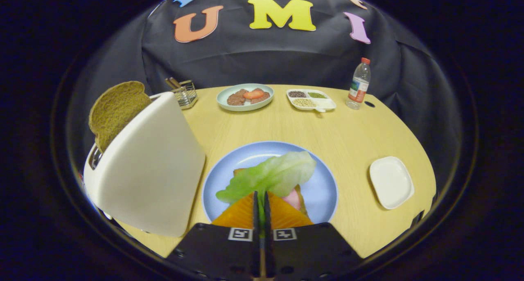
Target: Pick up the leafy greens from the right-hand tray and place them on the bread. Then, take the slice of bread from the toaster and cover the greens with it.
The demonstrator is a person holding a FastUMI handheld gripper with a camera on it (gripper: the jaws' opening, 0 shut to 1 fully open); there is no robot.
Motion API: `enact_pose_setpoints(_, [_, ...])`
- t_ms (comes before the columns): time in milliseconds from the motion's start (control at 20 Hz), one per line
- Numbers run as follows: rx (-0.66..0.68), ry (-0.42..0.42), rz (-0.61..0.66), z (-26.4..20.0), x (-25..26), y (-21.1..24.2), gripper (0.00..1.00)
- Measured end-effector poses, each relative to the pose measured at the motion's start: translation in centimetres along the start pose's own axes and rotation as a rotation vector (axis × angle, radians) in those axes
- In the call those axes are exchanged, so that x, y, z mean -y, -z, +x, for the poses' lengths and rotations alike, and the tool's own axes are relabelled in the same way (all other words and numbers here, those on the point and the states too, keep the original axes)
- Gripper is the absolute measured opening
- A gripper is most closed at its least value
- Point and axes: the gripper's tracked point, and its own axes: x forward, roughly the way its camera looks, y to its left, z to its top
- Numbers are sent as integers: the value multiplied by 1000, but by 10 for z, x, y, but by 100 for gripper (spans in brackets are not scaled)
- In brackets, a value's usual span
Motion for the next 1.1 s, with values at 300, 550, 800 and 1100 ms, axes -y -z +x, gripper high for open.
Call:
enact_pose_setpoints(300, [42, 41, -60, -5, 6, -2, 65])
enact_pose_setpoints(550, [105, 0, -16, -36, 7, -6, 94])
enact_pose_setpoints(800, [186, 17, 34, -92, 13, -20, 96])
enact_pose_setpoints(1100, [268, 4, 76, -159, -8, -46, 95])
